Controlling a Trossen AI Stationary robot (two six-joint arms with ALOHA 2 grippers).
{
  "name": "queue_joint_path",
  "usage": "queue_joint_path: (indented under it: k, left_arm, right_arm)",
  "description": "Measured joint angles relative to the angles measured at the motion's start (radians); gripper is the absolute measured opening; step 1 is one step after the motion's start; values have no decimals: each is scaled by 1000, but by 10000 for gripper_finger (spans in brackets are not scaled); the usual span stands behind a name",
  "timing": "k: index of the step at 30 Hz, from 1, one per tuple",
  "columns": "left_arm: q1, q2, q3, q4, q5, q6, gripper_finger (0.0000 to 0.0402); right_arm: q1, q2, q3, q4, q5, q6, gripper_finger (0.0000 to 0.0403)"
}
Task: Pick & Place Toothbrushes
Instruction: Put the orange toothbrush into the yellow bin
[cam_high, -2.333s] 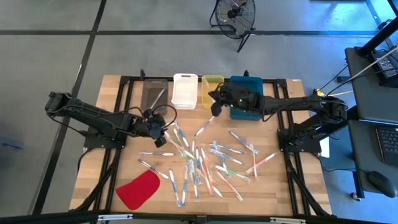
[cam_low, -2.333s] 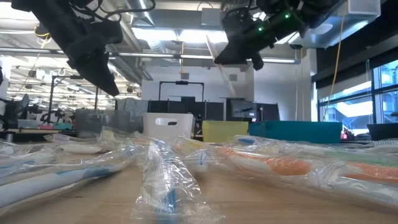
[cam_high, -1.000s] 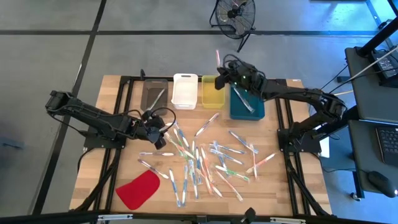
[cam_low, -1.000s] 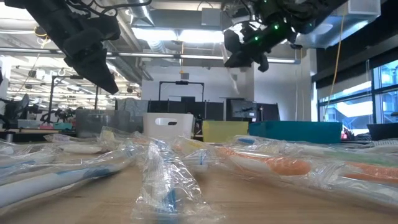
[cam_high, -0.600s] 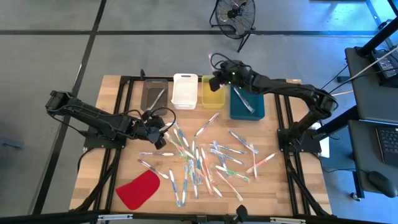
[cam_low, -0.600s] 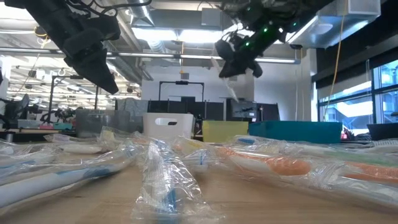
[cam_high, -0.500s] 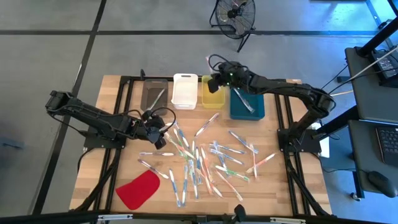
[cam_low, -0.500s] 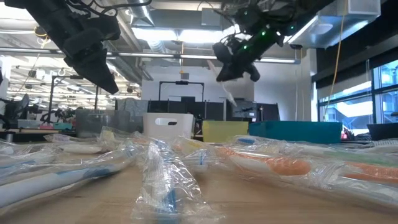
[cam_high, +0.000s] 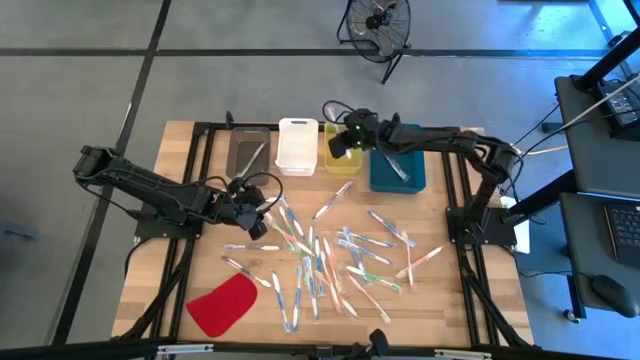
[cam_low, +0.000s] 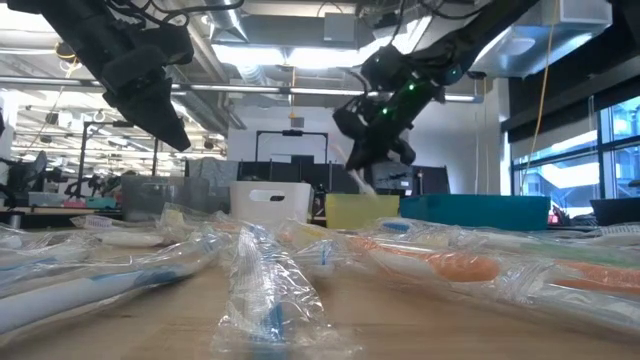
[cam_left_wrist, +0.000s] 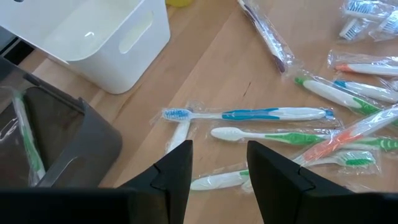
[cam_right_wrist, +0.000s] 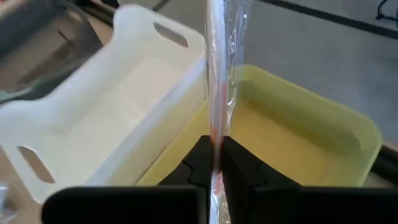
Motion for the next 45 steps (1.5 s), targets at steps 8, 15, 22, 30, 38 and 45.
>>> queue_joint_path:
  k: [8,15,22,30,38,45]
  left_arm:
    - [0,0,0,0,0,0,148]
    - [0,0,0,0,0,0,148]
    - [0,0,0,0,0,0,148]
    - [0,0,0,0,8,40,148]
    - [0,0,0,0,127,105,148]
    - [0,0,0,0,138,106,149]
  right_arm:
    - [-2,59,0,9,1,27,30]
    - [-2,92,0,26,3,30,24]
    - [-3,133,0,34,3,31,33]
    - [-7,134,0,48,3,32,33]
    - [-12,134,0,33,3,56,62]
    - [-12,134,0,50,3,28,49]
